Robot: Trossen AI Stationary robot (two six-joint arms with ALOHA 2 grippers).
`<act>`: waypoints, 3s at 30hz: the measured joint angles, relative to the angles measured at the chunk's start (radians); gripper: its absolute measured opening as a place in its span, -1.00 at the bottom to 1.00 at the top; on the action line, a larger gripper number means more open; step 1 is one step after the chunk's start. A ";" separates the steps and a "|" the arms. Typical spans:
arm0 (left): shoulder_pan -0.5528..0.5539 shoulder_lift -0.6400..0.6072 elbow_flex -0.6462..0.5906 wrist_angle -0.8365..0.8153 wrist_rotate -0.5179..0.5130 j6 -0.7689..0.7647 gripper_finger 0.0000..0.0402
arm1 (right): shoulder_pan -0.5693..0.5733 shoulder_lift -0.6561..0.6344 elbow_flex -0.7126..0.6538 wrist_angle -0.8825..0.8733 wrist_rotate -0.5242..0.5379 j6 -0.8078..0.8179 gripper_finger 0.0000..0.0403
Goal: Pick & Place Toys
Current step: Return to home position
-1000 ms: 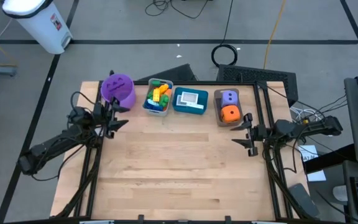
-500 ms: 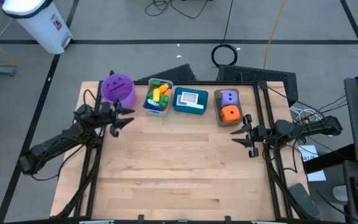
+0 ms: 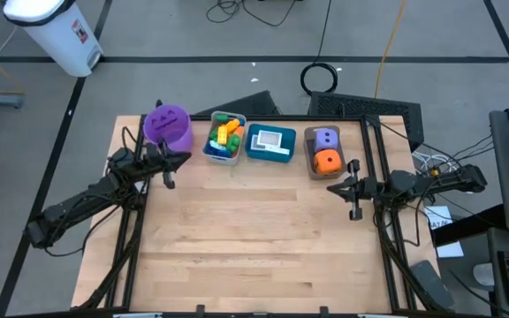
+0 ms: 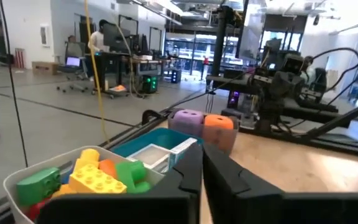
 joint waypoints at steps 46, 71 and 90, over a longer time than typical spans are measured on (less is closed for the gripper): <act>0.000 0.000 0.000 -0.167 0.000 -0.055 -0.73 | 0.000 0.001 -0.001 -0.004 -0.006 -0.018 -0.93; 0.000 0.000 0.001 -0.167 0.000 -0.056 -0.73 | 0.000 0.001 -0.001 -0.004 -0.006 -0.018 -0.92; 0.000 0.000 0.001 -0.167 0.000 -0.056 -0.73 | 0.001 0.001 -0.001 -0.004 -0.006 -0.018 -0.95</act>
